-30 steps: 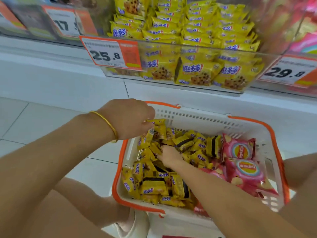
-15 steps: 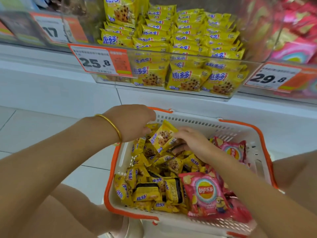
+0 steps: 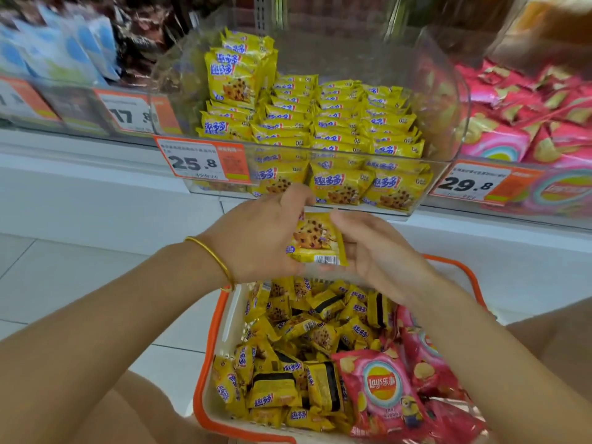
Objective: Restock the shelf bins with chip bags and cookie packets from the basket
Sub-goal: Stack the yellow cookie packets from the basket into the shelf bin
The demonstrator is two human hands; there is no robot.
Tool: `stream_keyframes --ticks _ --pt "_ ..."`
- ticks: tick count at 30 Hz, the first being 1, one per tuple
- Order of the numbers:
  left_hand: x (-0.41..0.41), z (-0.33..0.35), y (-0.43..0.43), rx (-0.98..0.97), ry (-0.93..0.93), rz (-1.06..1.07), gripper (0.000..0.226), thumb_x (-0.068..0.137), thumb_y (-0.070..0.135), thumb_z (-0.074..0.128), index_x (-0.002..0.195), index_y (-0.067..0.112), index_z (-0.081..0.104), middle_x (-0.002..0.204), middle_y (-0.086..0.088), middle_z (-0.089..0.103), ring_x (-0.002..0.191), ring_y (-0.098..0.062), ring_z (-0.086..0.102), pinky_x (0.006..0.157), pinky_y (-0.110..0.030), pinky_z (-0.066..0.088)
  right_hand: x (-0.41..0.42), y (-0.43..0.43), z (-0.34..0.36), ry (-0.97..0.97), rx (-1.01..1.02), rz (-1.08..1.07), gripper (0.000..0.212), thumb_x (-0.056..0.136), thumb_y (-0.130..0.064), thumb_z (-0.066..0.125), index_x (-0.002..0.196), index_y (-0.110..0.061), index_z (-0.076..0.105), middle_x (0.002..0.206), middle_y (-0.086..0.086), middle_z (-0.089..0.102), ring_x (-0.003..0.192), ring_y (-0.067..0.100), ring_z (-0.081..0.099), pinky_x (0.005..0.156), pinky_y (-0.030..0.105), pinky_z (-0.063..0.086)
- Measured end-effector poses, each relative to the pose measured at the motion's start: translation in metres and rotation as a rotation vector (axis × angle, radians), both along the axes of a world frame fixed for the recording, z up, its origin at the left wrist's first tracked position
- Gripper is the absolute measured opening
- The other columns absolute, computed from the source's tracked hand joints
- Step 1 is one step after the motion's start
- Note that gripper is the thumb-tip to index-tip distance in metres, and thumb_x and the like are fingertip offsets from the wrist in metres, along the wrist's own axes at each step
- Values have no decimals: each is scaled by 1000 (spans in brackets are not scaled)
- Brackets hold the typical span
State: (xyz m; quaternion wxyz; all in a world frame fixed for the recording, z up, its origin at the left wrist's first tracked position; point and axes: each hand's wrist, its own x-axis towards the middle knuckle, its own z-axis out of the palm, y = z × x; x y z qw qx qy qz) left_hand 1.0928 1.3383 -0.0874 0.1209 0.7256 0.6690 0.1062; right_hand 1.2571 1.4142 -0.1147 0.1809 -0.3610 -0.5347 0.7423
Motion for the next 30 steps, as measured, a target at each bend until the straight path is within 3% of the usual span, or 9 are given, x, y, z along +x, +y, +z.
stream_keyframes --ticks 4,6,8,11,14,18,23,27,30 --pt "-15 23 -1 224 -83 -55 89 60 48 76 129 23 26 125 -9 55 113 -26 54 89 -42 48 -14 9 45 -57 318 78 47 58 -34 73 98 -9 67 91 8 71 85 24 67 77 41 50" --pt "-29 35 -1 377 -103 1 91 60 47 73 135 13 34 128 -10 52 116 -27 49 97 -34 40 -25 19 72 12 388 84 35 58 -28 74 87 -10 68 81 6 71 72 21 67 64 36 54" --pt "-47 45 0 490 -71 136 84 67 41 75 134 4 41 131 -13 48 120 -29 44 101 -30 31 -43 41 96 20 496 10 29 63 -24 79 83 -7 66 82 12 70 70 23 64 61 36 54" --pt "-75 43 3 434 47 279 73 76 50 60 128 0 48 133 -19 47 126 -35 40 106 -38 29 -87 78 107 -79 650 -127 22 72 -16 80 82 -12 61 82 11 63 73 23 59 64 40 50" --pt "-86 33 8 261 204 237 88 73 67 24 130 5 52 139 -19 45 134 -36 36 111 -54 26 -138 102 95 -199 740 -150 30 72 -12 81 88 -19 56 84 0 53 77 17 53 58 26 42" --pt "-87 29 7 120 305 247 103 62 72 -3 143 21 33 154 -3 27 145 -21 13 117 -43 8 -185 113 77 -232 919 -86 31 74 -13 80 91 -18 54 74 -17 37 66 0 39 51 12 31" --pt "-90 26 6 156 283 231 96 66 71 2 140 22 38 149 -2 35 143 -22 20 117 -42 13 -207 124 62 -261 1039 -126 29 76 -15 77 98 -14 58 98 -4 48 84 14 45 62 26 32" --pt "-91 23 5 206 269 200 82 77 67 18 127 14 54 134 -8 54 133 -30 40 111 -49 26 -212 126 58 -269 1008 -163 41 76 -14 77 77 -27 37 96 15 59 81 35 62 70 45 52" --pt "-92 22 6 201 272 203 81 76 67 18 127 14 55 132 -8 55 132 -30 41 110 -49 27 -214 124 58 -306 1032 -137 46 79 -17 75 73 -30 31 99 20 60 81 37 64 68 44 52"
